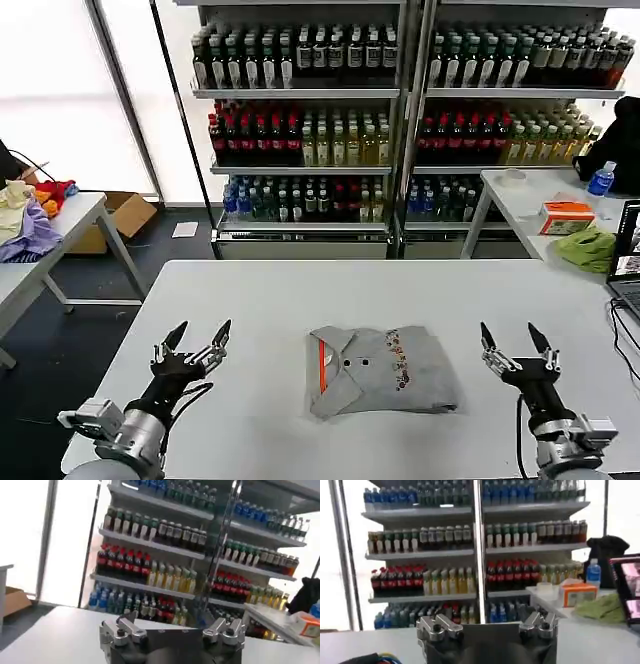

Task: Fold and organize the clothes.

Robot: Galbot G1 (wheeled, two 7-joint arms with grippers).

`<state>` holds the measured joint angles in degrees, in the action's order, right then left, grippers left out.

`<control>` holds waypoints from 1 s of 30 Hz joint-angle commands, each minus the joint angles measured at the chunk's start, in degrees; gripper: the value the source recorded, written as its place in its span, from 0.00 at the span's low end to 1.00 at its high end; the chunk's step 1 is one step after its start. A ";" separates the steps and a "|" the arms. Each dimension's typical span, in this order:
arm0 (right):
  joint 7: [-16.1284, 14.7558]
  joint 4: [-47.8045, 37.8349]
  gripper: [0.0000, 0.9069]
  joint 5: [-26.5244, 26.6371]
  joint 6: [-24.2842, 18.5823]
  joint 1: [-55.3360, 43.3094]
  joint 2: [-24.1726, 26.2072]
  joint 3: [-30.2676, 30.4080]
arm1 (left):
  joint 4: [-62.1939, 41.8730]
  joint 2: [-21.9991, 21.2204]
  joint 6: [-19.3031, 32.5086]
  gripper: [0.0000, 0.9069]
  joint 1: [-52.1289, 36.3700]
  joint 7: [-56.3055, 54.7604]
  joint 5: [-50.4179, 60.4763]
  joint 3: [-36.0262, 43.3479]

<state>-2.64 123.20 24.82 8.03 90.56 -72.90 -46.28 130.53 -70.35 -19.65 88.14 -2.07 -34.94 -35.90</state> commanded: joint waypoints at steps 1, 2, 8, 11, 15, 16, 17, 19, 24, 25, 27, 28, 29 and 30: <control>-4.15 -0.99 1.00 -3.81 -13.56 6.22 -3.37 -2.94 | 0.16 -2.63 7.73 1.00 3.36 14.31 9.66 -7.21; -4.07 -1.12 1.00 -3.86 -13.79 6.62 -3.55 -2.91 | 0.09 -3.03 8.56 1.00 3.68 15.49 10.46 -7.68; -3.15 -2.84 1.00 -3.75 -16.11 10.82 -3.75 -1.55 | -1.40 -4.19 10.82 1.00 4.76 17.56 13.10 -9.94; -1.70 -3.77 1.00 -3.14 -16.80 11.26 -3.93 -2.85 | -1.87 -4.43 10.80 1.00 4.70 17.88 13.22 -10.86; 0.51 -2.45 1.00 3.59 -14.85 12.28 -3.13 -5.05 | -1.40 -5.00 10.49 1.00 4.56 18.57 13.41 -11.43; 0.06 -2.57 1.00 3.07 -15.04 12.22 -3.05 -5.72 | -1.34 -5.15 10.52 1.00 4.48 18.93 13.43 -11.55; -0.35 -2.64 1.00 2.51 -15.12 12.21 -2.92 -6.07 | -1.44 -5.32 10.61 1.00 4.40 19.34 13.43 -11.91; -1.45 -2.49 1.00 2.58 -15.01 12.09 -2.71 -6.43 | -1.82 -5.54 10.67 1.00 4.30 20.06 13.82 -12.29; -3.22 -0.94 1.00 4.81 -13.37 12.80 -2.58 -6.66 | -2.50 -6.62 12.31 1.00 4.75 20.17 15.76 -12.71; -3.21 -0.71 1.00 4.87 -13.11 12.94 -2.61 -6.64 | -2.46 -6.78 12.84 1.00 4.86 20.27 15.80 -12.72; -3.42 -0.48 1.00 4.88 -12.79 13.05 -2.65 -6.82 | -2.00 -7.29 12.24 1.00 5.27 20.30 15.42 -12.72; -3.42 -0.37 1.00 4.73 -12.62 13.06 -2.59 -6.97 | -1.85 -7.25 11.34 1.00 5.46 20.64 14.77 -12.71; -3.35 -0.18 1.00 4.56 -12.52 13.03 -2.54 -7.11 | -2.20 -7.14 11.07 1.00 5.51 20.74 14.62 -12.70; -3.32 0.21 1.00 4.51 -12.27 13.04 -2.48 -7.29 | -2.40 -7.02 11.13 1.00 5.49 20.73 14.70 -12.76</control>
<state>-5.19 122.00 27.27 -5.00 102.30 -75.41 -51.98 128.65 -76.64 -8.77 92.86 16.63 -21.21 -47.57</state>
